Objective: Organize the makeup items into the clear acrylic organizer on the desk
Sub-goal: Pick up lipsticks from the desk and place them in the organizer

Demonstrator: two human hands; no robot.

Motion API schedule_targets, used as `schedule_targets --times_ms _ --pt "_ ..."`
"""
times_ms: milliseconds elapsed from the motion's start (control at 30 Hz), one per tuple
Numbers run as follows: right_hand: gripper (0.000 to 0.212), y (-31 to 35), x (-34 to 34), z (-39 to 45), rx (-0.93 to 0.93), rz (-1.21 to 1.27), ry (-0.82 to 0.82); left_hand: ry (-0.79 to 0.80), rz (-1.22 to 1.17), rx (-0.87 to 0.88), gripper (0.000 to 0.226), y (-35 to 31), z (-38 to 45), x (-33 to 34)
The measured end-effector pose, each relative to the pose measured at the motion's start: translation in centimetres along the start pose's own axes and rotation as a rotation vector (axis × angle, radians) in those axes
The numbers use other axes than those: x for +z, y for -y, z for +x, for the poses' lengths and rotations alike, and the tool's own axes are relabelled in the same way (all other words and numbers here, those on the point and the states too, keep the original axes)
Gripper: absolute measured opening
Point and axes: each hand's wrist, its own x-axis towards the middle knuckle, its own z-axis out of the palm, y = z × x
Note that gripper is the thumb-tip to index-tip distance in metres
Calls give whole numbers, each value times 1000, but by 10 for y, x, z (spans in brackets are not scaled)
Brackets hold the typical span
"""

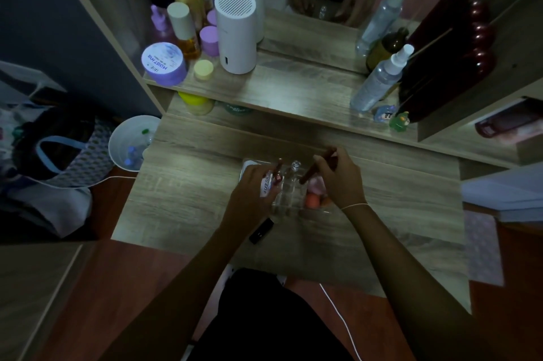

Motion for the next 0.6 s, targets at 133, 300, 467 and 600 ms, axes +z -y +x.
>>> schedule_targets --times_ms 133,300,467,600 --pt "34 2 -6 0 -16 54 17 -174 71 151 27 0 -15 -8" --pt "23 0 -13 1 104 62 122 -32 395 375 31 30 -46 6" --pt "39 -1 -27 1 104 -2 230 154 437 439 42 39 -62 13" --pt "19 -3 -29 -1 13 -109 115 259 532 426 50 44 -67 18"
